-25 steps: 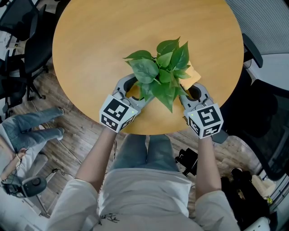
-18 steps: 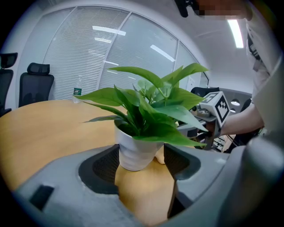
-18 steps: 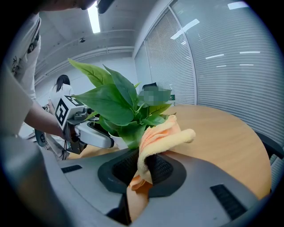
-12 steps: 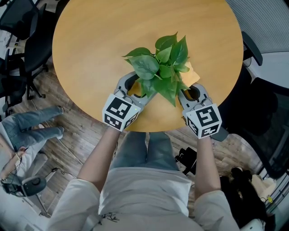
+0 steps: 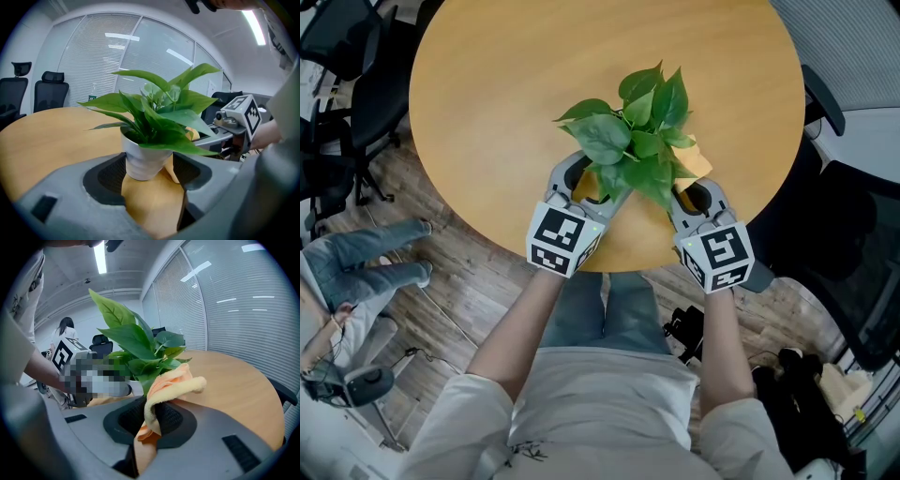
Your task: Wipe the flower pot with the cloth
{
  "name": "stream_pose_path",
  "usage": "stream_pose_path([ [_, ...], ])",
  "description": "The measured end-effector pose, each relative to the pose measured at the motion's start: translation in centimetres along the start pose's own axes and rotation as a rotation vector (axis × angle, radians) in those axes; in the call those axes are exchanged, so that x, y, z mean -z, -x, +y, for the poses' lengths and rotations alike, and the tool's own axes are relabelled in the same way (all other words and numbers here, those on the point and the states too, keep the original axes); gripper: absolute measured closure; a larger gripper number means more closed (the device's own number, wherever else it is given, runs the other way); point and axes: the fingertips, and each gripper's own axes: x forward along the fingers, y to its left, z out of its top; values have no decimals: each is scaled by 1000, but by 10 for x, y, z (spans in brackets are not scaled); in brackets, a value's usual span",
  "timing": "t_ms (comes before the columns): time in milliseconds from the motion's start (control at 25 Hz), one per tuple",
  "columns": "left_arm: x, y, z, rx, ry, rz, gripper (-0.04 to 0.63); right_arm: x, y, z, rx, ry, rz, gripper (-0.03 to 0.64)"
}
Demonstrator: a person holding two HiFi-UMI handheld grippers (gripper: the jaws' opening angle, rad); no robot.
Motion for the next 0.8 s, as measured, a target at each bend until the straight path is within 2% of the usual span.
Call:
stream_pose_path([
  [440, 2, -7, -6, -108, 45, -9, 275, 10, 1, 14, -22, -3, 8, 566],
  [800, 1, -6, -7, -119, 36, -2, 275, 10, 1, 16, -29, -7, 9, 566],
])
